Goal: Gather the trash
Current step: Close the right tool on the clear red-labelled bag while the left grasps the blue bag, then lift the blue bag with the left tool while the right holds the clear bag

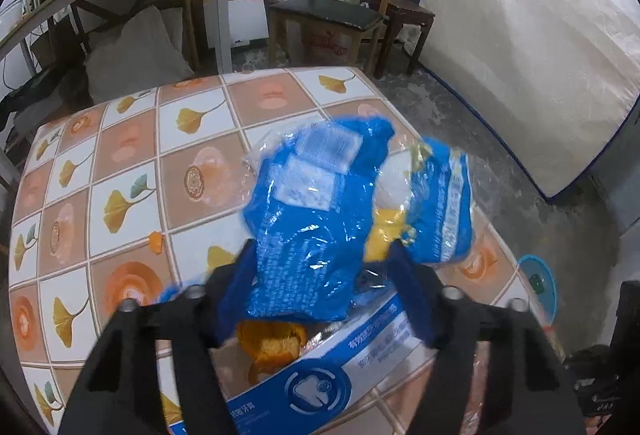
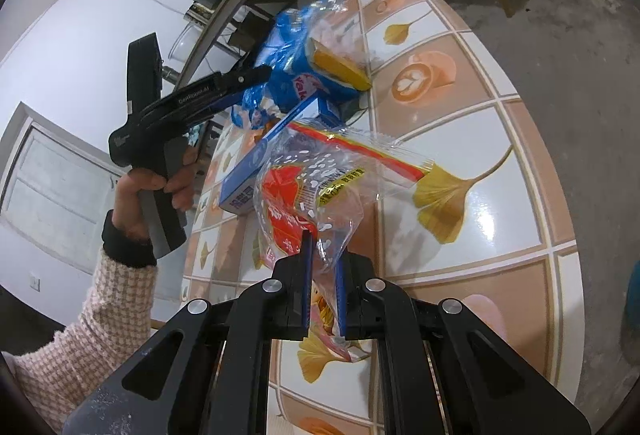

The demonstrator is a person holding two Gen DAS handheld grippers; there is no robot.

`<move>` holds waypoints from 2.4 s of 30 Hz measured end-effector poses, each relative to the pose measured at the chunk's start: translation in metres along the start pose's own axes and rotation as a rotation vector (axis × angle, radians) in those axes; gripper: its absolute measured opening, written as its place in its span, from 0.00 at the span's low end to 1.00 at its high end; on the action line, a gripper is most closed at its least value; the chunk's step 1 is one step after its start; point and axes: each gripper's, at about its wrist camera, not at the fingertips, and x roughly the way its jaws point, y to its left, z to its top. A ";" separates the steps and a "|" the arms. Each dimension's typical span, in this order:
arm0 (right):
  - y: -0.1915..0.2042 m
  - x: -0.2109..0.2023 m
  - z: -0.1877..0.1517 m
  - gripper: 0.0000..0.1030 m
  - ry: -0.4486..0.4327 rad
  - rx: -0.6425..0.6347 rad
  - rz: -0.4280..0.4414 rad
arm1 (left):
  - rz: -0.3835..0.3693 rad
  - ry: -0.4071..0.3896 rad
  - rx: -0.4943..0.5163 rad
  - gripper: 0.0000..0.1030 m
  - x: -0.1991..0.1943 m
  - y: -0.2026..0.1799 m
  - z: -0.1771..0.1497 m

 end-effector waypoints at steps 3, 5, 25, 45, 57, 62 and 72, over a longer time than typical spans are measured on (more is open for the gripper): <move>-0.001 0.001 -0.001 0.08 0.001 0.004 0.002 | 0.016 0.000 0.026 0.41 -0.003 -0.003 -0.003; -0.002 0.001 0.000 0.08 0.000 0.007 0.003 | 0.024 0.003 0.037 0.34 -0.004 -0.005 -0.004; -0.005 -0.005 -0.001 0.08 -0.015 0.014 0.001 | -0.016 -0.126 0.087 0.01 -0.065 -0.004 -0.015; -0.003 -0.021 -0.007 0.08 -0.053 0.022 0.023 | -0.109 -0.290 -0.016 0.01 -0.159 0.007 -0.025; -0.006 -0.062 -0.017 0.08 -0.138 0.034 0.047 | -0.167 -0.326 0.000 0.01 -0.199 -0.032 -0.027; -0.020 -0.087 -0.026 0.08 -0.189 0.080 0.048 | -0.234 -0.303 0.034 0.01 -0.197 -0.072 -0.032; -0.080 -0.164 -0.069 0.08 -0.351 0.241 -0.014 | -0.377 -0.174 0.168 0.01 -0.144 -0.199 -0.026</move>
